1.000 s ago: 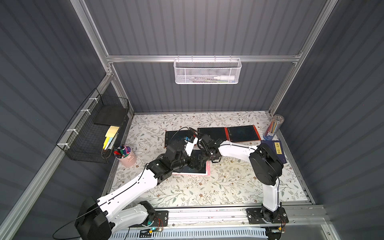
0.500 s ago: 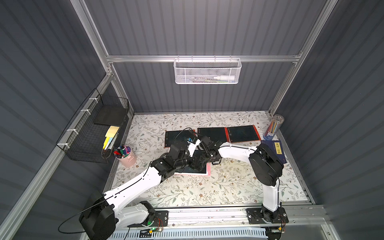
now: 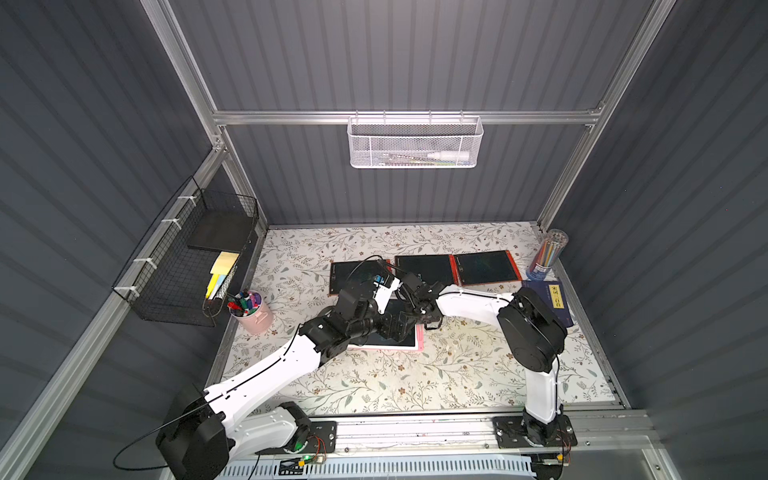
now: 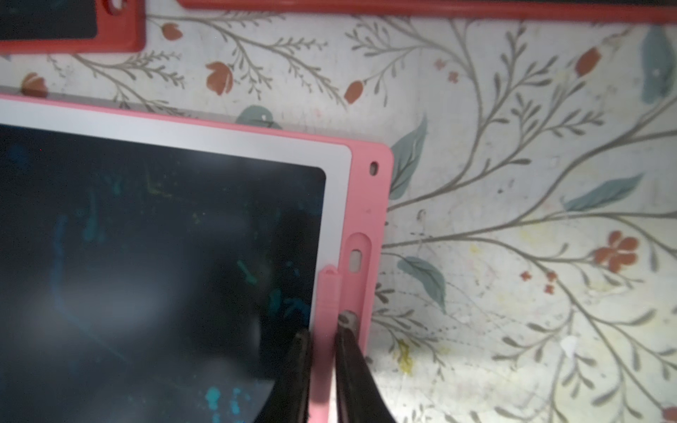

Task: Place the stylus back onto the writing tablet
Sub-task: Adjust the stylus on the writing tablet.

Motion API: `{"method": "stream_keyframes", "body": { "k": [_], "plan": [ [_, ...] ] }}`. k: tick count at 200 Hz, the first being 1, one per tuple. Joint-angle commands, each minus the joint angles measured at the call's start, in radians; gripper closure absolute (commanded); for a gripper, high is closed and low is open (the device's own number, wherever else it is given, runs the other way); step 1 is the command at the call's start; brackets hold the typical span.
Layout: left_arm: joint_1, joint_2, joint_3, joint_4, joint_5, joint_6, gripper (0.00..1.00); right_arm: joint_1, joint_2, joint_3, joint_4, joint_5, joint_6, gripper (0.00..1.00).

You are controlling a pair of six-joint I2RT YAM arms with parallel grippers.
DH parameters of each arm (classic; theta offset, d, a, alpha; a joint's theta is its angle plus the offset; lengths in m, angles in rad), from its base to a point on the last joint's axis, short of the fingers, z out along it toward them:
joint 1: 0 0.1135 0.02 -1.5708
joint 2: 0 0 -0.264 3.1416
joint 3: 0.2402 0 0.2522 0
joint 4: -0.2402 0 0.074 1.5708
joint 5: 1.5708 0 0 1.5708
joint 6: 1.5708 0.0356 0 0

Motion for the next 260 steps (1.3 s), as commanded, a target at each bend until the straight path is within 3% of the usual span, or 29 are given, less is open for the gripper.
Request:
{"method": "stream_keyframes", "body": {
  "k": [1,76,117,167,260],
  "plan": [
    [0.006,-0.027,-0.011,0.007,0.020,0.023,0.01,0.001,0.003,0.012,-0.045,0.053,-0.006,0.82],
    [0.006,-0.032,-0.009,0.005,0.014,0.019,0.01,-0.001,0.001,0.044,-0.072,0.078,-0.043,0.83],
    [0.006,-0.056,0.006,-0.049,-0.044,-0.026,0.01,-0.003,0.001,0.036,-0.056,0.055,-0.048,0.82],
    [0.006,-0.150,-0.017,-0.074,0.001,-0.122,0.01,-0.017,-0.016,0.010,-0.036,0.022,-0.004,0.81],
    [0.006,-0.171,-0.074,-0.067,0.008,-0.130,0.01,-0.033,-0.042,-0.027,0.014,-0.034,0.013,0.82]
  ]
}}
